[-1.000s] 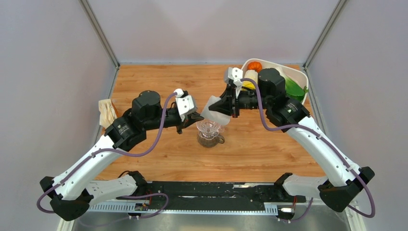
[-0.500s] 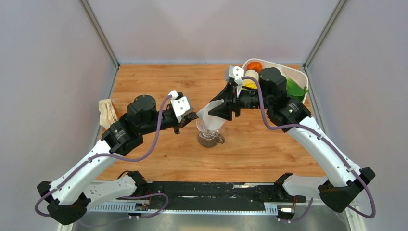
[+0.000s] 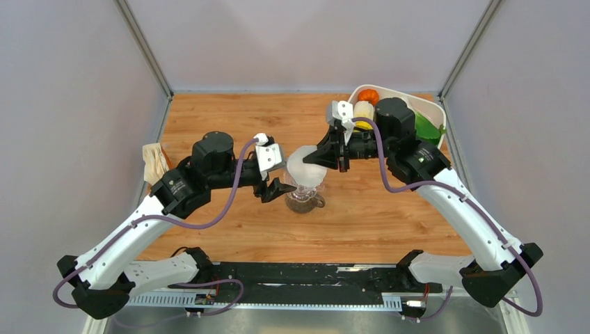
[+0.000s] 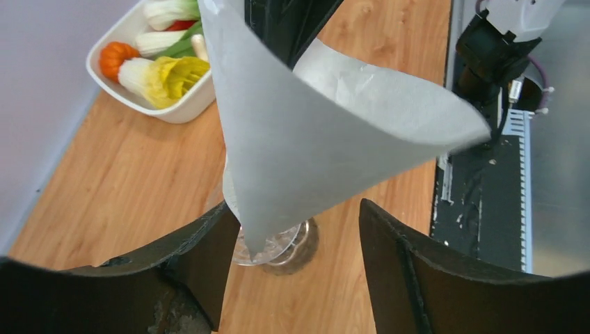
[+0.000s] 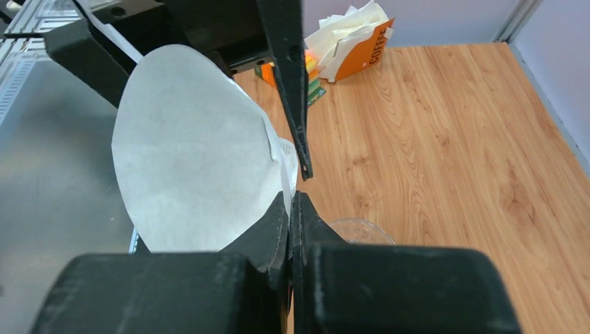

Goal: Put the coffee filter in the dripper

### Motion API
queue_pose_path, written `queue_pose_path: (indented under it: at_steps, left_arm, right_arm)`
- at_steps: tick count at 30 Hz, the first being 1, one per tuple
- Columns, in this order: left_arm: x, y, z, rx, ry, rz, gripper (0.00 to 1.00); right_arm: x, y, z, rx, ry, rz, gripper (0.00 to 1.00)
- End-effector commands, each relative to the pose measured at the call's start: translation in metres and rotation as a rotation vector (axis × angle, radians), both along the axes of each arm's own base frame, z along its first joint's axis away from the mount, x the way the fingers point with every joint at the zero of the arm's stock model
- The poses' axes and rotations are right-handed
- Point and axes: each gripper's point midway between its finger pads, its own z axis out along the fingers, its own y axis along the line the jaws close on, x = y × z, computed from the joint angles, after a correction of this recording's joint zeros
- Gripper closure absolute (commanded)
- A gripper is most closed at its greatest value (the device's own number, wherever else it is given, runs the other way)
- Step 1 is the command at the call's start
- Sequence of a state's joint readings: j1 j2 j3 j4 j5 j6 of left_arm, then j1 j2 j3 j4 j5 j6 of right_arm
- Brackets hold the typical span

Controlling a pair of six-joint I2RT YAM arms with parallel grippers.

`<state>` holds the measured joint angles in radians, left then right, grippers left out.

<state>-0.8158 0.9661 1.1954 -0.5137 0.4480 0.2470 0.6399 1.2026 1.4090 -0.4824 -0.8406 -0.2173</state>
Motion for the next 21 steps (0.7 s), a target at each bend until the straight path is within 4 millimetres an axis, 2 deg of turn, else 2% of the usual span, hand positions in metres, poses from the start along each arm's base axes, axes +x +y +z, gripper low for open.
queue_pose_path:
  at_steps: [1, 11, 14, 21]
  left_arm:
    - [-0.013, 0.002, 0.004, 0.051, 0.002, -0.081, 0.27]
    - [-0.034, -0.004, 0.004, 0.076, 0.054, -0.219, 0.23]
    - [-0.039, -0.006, 0.005, 0.068, 0.063, -0.246, 0.25]
    - [-0.041, -0.013, 0.002, 0.064, 0.115, -0.276, 0.46]
  right_arm:
    - [-0.025, -0.005, 0.022, 0.049, -0.147, 0.131, 1.00]
    - [-0.041, -0.002, 0.016, 0.021, -0.259, 0.227, 1.00]
    - [-0.047, 0.000, 0.012, 0.006, -0.300, 0.246, 1.00]
    - [-0.051, 0.006, 0.014, 0.005, -0.307, 0.258, 1.00]
